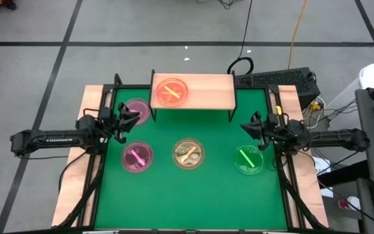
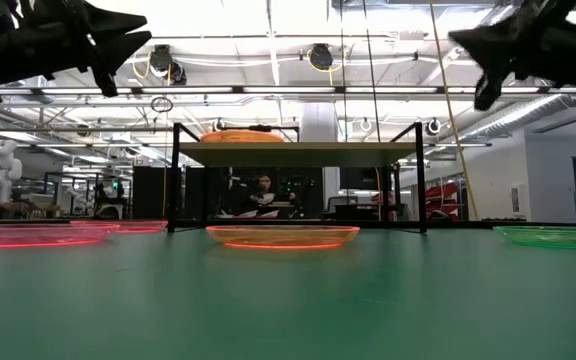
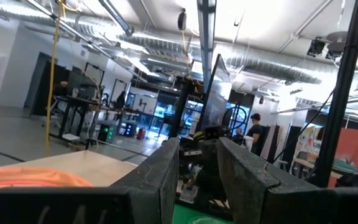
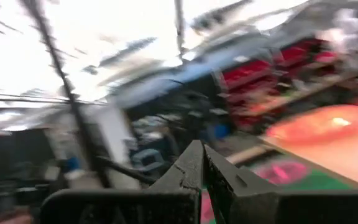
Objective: Place and stack plates onto a shelf
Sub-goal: Put the orange plate on the shelf
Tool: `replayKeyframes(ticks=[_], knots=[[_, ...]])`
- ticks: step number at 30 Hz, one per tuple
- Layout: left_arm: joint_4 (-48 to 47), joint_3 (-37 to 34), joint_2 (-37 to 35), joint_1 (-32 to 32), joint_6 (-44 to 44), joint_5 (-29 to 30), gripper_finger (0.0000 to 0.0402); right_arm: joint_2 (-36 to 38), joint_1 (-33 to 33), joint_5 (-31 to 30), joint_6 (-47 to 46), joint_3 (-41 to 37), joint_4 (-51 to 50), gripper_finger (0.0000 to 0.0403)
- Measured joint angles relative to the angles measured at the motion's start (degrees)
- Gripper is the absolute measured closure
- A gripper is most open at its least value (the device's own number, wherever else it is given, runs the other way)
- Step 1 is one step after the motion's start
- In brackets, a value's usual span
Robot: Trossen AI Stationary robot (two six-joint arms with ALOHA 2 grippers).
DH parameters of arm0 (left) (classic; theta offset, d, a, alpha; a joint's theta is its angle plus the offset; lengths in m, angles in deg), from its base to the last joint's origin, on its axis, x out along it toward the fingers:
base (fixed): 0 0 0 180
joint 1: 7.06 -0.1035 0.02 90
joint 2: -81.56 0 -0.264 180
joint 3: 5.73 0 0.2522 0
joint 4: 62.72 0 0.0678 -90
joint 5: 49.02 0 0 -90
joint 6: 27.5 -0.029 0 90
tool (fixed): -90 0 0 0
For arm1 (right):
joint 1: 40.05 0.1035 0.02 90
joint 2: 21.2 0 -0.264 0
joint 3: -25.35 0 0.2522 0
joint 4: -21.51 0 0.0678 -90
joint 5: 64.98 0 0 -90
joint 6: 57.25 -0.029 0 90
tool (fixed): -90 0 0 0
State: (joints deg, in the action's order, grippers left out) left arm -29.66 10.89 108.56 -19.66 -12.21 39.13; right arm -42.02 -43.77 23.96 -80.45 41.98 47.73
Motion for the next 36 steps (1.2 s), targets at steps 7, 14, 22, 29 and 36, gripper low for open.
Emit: replayKeyframes(ticks=[7, 14, 22, 29, 36], knots=[[-0.14, 0.01, 0.01, 0.00, -0.09, 0.40, 0.0284, -10.34, 4.26, -3.77, 0.68, 0.00, 9.91, 0.0403], [-0.27, -0.01, 0.01, 0.00, -1.25, 0.43, 0.0284, -21.37, 6.88, -6.69, -0.70, 3.69, 9.97, 0.0403], [-0.78, 0.00, 0.01, 0.00, -1.29, 0.45, 0.0284, -33.15, 10.79, -6.63, 5.62, 11.99, 9.94, 0.0403], [-1.74, 0.00, 0.01, 0.00, -1.31, 0.96, 0.0284, -44.22, 12.70, -6.64, 11.91, 15.30, 9.91, 0.0403], [-2.15, 0.01, 0.01, 0.00, -1.44, 2.28, 0.0284, -53.82, 14.37, -6.26, 12.13, 21.14, 10.94, 0.0402]])
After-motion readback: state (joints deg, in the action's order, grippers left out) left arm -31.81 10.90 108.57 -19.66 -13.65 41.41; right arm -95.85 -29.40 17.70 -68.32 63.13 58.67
